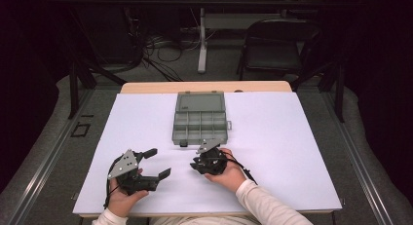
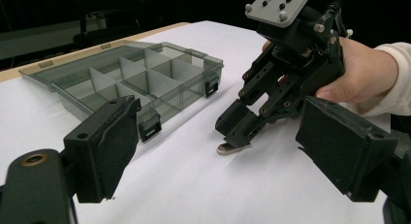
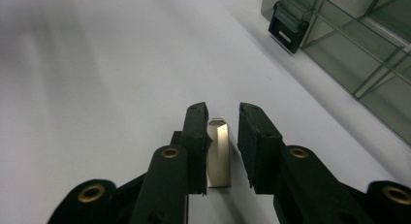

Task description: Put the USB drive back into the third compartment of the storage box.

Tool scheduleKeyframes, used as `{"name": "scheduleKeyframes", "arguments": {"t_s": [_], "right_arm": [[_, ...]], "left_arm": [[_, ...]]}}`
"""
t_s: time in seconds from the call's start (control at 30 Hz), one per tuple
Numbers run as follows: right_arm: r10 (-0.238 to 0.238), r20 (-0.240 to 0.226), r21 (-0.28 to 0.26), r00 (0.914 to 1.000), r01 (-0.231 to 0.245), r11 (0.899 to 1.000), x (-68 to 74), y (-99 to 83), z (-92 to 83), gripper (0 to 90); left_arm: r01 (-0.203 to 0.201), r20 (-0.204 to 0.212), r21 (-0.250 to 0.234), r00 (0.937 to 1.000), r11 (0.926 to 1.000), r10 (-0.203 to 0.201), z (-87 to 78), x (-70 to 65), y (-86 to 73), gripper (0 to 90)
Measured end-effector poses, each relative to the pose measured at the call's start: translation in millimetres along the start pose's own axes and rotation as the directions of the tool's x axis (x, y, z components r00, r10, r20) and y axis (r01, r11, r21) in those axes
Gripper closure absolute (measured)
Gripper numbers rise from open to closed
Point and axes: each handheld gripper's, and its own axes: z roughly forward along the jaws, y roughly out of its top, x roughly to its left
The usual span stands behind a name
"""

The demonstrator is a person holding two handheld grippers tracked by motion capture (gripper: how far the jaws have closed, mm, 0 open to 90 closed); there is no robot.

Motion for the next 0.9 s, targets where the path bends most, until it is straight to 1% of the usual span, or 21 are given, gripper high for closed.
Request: {"name": "scheduleKeyframes", "arguments": {"t_s": [0.17,0.3,0.53,0.57,0.63,0.73,0.9], "right_arm": [[-0.007,-0.005,0.009,1.0000,0.007,1.000,0.9,-0.7,0.9,74.6],[-0.015,0.000,0.017,0.9999,0.015,1.000,1.2,-1.2,2.4,75.5],[-0.013,-0.003,0.023,0.9999,0.013,1.000,1.0,-1.9,3.9,76.2],[-0.016,-0.003,0.025,0.9999,0.016,1.000,0.8,-2.0,4.2,76.6],[-0.019,-0.001,0.029,0.9998,0.019,0.999,0.6,-2.3,4.7,77.0],[-0.019,-0.001,0.033,0.9998,0.019,0.999,0.5,-2.7,5.3,77.6],[-0.023,-0.001,0.034,0.9997,0.023,0.999,0.6,-2.6,5.3,78.9]], "left_arm": [[0.004,0.001,0.002,1.0000,1.0000,-0.004,0.4,0.2,-0.2,14.8],[0.006,-0.002,0.002,1.0000,1.0000,-0.006,0.2,0.5,-0.3,14.8],[0.008,0.004,0.004,1.0000,1.0000,-0.008,0.0,1.5,-0.5,14.8],[0.009,0.012,0.006,0.9999,0.9999,-0.009,-0.1,1.8,-0.4,14.8],[0.008,0.004,0.005,1.0000,1.0000,-0.008,0.0,1.4,-0.4,14.8],[0.007,0.011,0.006,0.9999,1.0000,-0.008,-0.2,1.9,-0.3,14.8],[0.007,0.010,0.006,0.9999,1.0000,-0.007,-0.2,1.9,-0.3,14.7]]}}
